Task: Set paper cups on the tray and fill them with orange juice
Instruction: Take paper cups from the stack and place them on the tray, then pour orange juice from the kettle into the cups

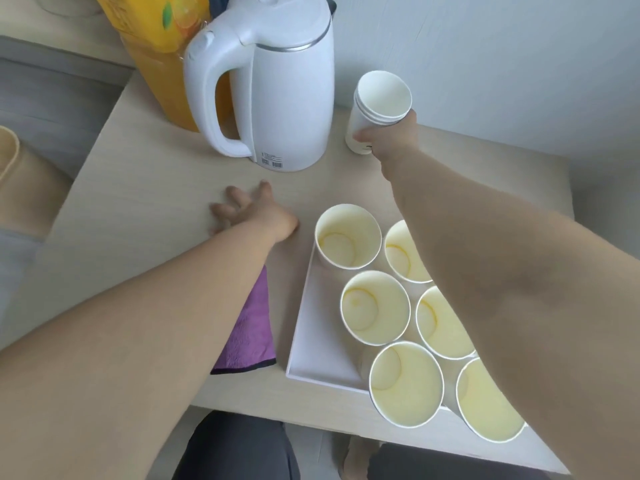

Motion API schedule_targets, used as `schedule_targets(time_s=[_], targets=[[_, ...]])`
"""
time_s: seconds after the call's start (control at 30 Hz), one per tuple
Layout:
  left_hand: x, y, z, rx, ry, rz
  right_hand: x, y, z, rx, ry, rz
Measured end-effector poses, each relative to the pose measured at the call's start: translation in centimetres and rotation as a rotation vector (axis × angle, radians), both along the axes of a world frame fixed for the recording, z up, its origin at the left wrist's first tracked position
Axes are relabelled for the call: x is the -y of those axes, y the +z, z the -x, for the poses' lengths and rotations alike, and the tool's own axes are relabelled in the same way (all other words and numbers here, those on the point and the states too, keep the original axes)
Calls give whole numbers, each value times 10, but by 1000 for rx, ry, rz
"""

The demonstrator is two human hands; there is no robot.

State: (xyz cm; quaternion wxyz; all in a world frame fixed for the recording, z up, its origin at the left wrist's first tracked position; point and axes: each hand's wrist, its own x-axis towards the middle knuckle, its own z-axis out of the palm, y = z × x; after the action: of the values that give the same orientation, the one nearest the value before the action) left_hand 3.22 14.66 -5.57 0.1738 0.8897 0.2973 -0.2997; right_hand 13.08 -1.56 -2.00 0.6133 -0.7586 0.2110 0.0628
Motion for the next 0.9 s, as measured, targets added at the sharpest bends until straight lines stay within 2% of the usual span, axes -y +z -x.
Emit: schedule_targets(time_s=[0.33, 0.43, 0.53, 0.6, 0.67, 0.73, 0.83, 0.9], targets=[[-6, -5, 1, 33, -38, -33, -4, -9, -2, -117, -25, 57], [-7, 2, 5, 52, -71, -37, -1, -2, 6, -158, -97, 74], [-16, 11, 9, 103, -73, -5, -3, 11, 23, -104, -189, 34], [-31, 13, 11, 221, 69, 129, -11, 20, 37, -37, -231, 0], [-48, 23, 12, 467, 311, 272, -21, 36, 48, 44, -225, 2], [-62, 46, 8, 723, 418, 284, -32, 54, 53, 147, -155, 46], [-70, 85, -12, 923, 308, 367, -52, 80, 53, 303, 50, 145], [-70, 100, -29, 903, 238, 515, -65, 90, 49, 384, 259, 268]])
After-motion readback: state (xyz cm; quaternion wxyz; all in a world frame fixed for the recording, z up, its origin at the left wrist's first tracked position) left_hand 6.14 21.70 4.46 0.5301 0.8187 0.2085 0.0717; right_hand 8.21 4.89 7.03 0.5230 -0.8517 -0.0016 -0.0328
